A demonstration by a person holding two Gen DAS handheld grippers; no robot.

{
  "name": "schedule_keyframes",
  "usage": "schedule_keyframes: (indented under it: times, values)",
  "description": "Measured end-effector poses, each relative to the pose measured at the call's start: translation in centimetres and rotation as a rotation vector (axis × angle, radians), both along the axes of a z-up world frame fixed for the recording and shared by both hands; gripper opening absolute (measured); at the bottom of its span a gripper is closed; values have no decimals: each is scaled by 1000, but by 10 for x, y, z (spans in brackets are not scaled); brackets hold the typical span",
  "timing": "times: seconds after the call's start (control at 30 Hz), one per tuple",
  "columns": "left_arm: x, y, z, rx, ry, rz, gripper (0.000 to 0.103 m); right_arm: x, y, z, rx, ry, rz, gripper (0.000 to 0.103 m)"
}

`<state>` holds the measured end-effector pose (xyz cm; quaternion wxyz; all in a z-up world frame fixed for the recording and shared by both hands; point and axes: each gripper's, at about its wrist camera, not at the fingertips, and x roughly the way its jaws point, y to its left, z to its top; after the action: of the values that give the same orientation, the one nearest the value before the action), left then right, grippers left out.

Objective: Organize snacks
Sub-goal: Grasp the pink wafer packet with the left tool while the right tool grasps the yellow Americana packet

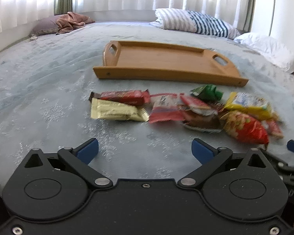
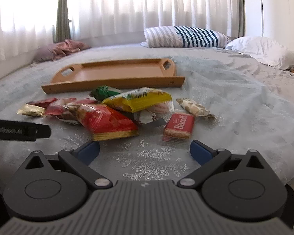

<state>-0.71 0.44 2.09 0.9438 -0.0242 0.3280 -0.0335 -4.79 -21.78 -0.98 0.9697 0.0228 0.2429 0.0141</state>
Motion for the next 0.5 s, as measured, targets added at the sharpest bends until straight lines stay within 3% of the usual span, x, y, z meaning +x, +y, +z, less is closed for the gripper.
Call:
schedule_keyframes:
  times: [0.17, 0.3, 0.37, 0.43, 0.5]
  values:
    - [1, -6, 22, -23, -57, -33, 86, -9, -15, 21, 56, -85, 14, 103]
    - [5, -16, 40, -55, -106, -89, 78, 2, -27, 30, 80, -101, -22, 91]
    - [12, -24, 45, -61, -111, -116, 70, 11, -29, 31, 70, -94, -26, 84]
    - [22, -32, 45, -54, -101, -128, 50, 20, -28, 30, 48, -93, -3, 78]
    - [31, -40, 43, -45, -82, -141, 42, 28, -25, 29, 20, -94, 25, 75]
